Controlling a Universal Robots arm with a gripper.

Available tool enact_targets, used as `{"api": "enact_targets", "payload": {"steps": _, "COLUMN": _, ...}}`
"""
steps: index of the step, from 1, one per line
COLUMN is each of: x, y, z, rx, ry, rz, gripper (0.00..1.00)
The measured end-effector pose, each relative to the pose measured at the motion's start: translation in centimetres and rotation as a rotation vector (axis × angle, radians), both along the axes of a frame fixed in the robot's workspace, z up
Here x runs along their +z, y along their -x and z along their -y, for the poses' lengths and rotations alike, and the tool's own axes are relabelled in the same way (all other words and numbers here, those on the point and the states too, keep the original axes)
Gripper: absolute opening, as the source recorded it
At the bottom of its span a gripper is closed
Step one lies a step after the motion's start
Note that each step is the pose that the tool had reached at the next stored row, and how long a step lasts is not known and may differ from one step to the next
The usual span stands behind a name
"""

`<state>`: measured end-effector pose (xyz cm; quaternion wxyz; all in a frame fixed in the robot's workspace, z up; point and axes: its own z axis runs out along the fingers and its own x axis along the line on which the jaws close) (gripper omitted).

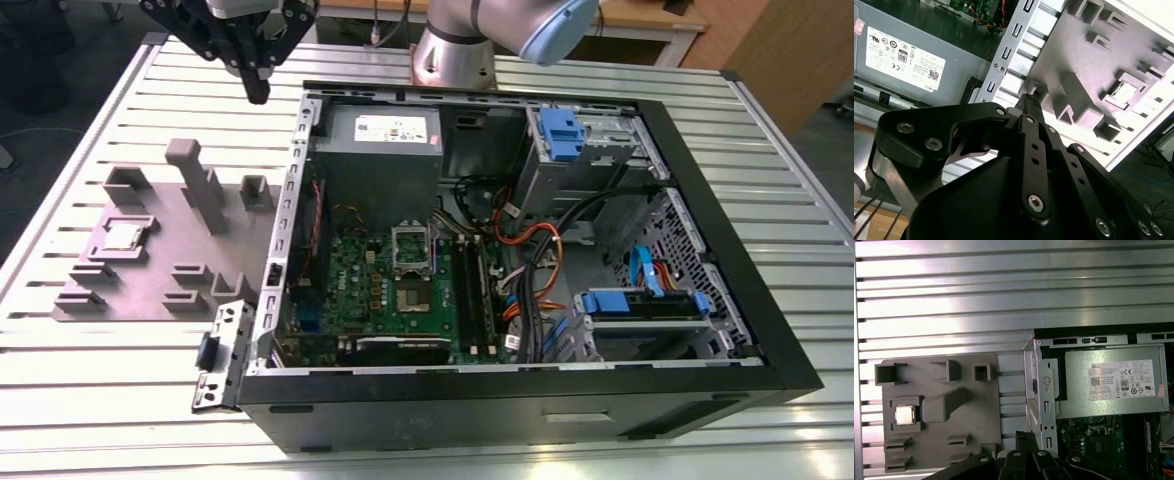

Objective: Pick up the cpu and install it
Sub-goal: 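Reach for the cpu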

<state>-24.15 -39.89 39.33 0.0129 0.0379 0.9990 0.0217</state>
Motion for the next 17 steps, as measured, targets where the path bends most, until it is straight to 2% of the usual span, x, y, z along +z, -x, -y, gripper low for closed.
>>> {"api": "enact_targets", "payload": {"steps": 17, "x": -0.01, "y": 0.51, "z": 0.0, "rx": 0.0, "ry": 0.0, "rz": 0.0, "gripper": 0.11}}
